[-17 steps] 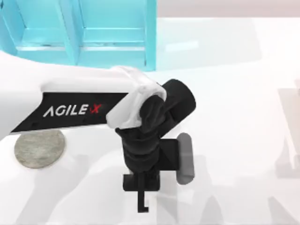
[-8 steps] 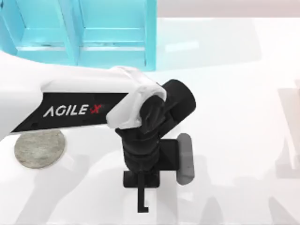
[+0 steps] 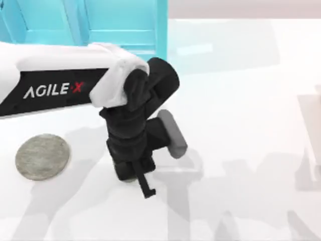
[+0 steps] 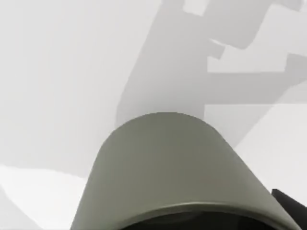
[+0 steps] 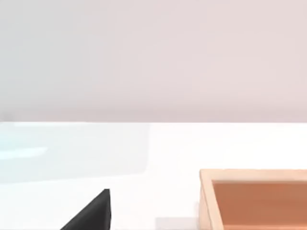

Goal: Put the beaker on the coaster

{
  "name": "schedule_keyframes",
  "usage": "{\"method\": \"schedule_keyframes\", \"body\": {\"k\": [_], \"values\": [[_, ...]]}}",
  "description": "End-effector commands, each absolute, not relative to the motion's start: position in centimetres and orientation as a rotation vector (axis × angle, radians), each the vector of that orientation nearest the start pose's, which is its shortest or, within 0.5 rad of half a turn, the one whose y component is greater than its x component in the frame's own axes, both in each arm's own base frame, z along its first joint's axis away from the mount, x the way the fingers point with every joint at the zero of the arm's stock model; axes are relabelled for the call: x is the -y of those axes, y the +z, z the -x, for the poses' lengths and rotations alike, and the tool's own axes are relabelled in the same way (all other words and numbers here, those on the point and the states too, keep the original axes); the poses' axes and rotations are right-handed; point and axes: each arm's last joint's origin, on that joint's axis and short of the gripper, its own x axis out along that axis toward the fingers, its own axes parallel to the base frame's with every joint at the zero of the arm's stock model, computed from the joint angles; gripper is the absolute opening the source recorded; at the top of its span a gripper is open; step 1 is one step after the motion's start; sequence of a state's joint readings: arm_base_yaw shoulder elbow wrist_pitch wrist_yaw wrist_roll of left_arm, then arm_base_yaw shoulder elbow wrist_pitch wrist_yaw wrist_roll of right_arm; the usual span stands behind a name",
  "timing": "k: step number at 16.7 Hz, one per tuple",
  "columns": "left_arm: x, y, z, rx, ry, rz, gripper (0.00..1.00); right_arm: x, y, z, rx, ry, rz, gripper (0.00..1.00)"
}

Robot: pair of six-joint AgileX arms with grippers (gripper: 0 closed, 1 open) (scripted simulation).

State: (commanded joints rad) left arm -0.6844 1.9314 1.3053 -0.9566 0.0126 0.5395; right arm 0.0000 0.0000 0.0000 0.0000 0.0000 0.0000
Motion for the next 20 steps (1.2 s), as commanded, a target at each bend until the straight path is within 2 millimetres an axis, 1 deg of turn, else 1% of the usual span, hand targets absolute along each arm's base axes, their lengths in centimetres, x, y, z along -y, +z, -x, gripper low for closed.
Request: {"method": "schedule_keyframes", "body": {"k": [2,5,8,10,12,15,18,20], "values": [[19.4,16.0,-29.3,-1.463,-0.769,-0.744,0.0,0.1,16.0,-10.6,0.0,0.0,0.0,1.0],[14.6,17.4,-31.8,-1.568,-0.451,-0.418,0.0,0.1,16.0,-10.6,0.0,0.0,0.0,1.0],[10.2,19.1,-33.3,-1.588,-0.204,-0.15,0.0,0.1,16.0,-10.6,0.0,0.0,0.0,1.0],[8.1,20.3,-33.8,-1.571,-0.104,-0.031,0.0,0.1,16.0,-10.6,0.0,0.0,0.0,1.0],[7.1,20.9,-33.9,-1.558,-0.061,0.024,0.0,0.1,16.0,-10.6,0.0,0.0,0.0,1.0],[7.0,20.9,-33.9,-1.557,-0.059,0.027,0.0,0.1,16.0,-10.6,0.0,0.0,0.0,1.0],[7.2,20.2,-33.9,-1.564,-0.063,0.018,0.0,0.1,16.0,-10.6,0.0,0.0,0.0,1.0],[7.0,18.8,-34.0,-1.562,-0.063,0.02,0.0,0.1,16.0,-10.6,0.0,0.0,0.0,1.0]]}}
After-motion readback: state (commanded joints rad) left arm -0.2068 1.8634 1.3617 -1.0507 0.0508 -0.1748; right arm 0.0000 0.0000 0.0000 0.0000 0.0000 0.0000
